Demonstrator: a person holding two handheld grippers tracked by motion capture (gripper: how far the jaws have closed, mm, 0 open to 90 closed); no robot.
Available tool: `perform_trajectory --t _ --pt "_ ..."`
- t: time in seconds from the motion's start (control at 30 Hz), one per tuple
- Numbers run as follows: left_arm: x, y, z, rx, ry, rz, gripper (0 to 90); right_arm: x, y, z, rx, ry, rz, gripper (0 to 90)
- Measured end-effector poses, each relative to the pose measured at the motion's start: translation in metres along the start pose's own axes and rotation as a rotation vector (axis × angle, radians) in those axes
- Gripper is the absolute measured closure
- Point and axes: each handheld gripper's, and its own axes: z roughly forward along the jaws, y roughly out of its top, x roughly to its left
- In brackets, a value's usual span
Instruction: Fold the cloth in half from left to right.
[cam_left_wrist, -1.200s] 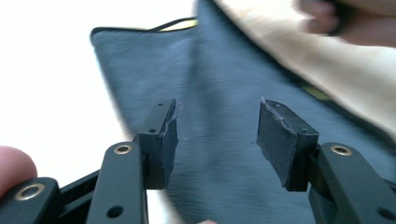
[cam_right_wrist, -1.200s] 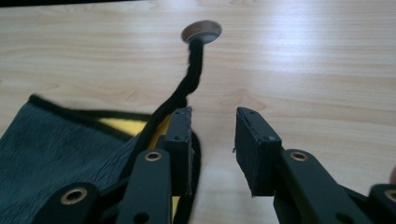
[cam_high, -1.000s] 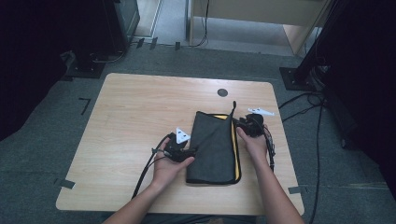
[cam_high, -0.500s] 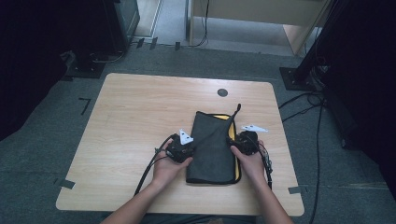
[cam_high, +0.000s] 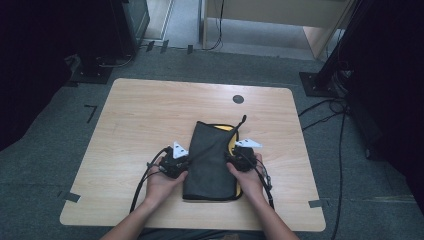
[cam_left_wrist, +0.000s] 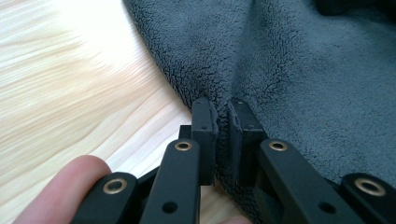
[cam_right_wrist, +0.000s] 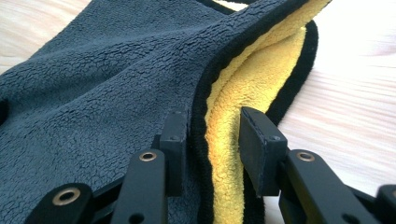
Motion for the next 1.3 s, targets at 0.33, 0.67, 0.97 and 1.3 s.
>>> perform_trajectory --t 0.33,0.67,0.97,1.3 --pt "0.023 -0.028 -0.03 -0.014 -0.004 -0.025 78.1 0.039 0.003 0.009 0.02 0.081 -0.077 56.2" --pt "0.049 0.031 -0.018 -0.152 0.094 -0.137 59.6 -0.007 0.051 -0.007 -0.1 0.035 0.06 57.7" --pt "0.047 0.072 0.042 -0.028 0.227 -0.096 63.9 -0.006 0.087 0.023 -0.043 0.0 0.116 53.2" --pt "0.056 0.066 0.059 0.032 0.212 -0.035 89.3 0.0 0.088 0.052 0.053 -0.009 0.088 81.0"
